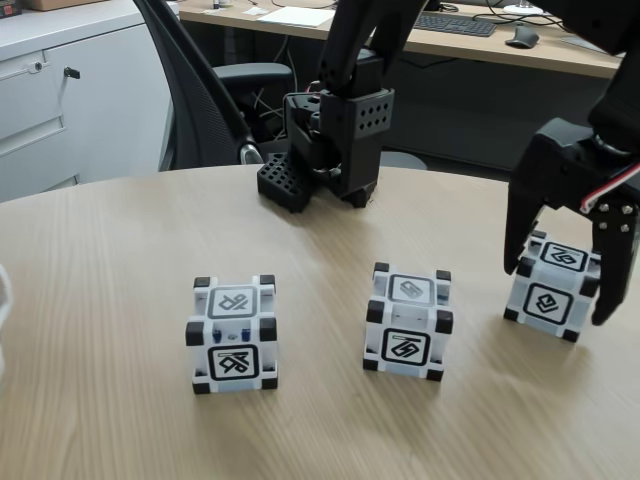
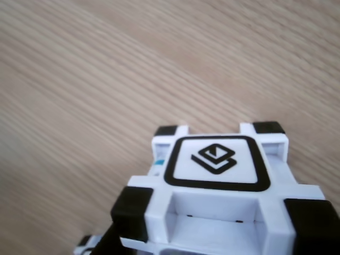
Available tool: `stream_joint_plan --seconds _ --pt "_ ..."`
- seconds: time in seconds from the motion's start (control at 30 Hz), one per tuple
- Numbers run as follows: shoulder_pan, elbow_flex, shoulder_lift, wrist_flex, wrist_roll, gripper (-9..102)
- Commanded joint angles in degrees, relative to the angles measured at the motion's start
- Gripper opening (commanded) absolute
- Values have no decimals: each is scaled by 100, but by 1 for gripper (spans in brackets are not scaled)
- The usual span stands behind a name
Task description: Stack cubes from left to right.
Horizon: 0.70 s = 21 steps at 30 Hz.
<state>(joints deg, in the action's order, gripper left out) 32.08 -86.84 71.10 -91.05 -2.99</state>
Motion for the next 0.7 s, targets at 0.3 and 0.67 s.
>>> stream_joint_plan --seconds 0.3,0.67 --pt "-26 70 114 -26 -26 5" --pt "-26 123 1028 -105 44 4"
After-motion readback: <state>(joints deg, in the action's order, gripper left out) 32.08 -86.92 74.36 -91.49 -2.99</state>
